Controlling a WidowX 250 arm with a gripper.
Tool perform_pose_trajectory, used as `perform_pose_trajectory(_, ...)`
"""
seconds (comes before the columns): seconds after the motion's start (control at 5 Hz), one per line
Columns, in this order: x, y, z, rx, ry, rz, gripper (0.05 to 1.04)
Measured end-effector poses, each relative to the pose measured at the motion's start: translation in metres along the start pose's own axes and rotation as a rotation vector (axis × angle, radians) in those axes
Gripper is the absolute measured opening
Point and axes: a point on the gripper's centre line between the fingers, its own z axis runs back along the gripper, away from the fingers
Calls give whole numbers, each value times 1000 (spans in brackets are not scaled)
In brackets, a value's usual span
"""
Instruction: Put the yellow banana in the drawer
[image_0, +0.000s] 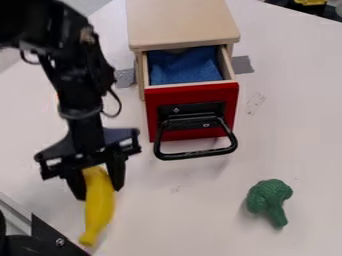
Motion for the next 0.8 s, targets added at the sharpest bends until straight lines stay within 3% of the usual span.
perform_pose_trajectory(0.2, 0, -5, 25, -14, 15, 0, 552)
perform_pose_trajectory(0.4, 2, -9, 44, -14, -17, -10, 552)
perform_pose_trajectory(0.6, -4, -28, 61, -18, -77, -83, 552)
perform_pose_trajectory(0.8, -7, -50, 72, -18, -106, -154, 552)
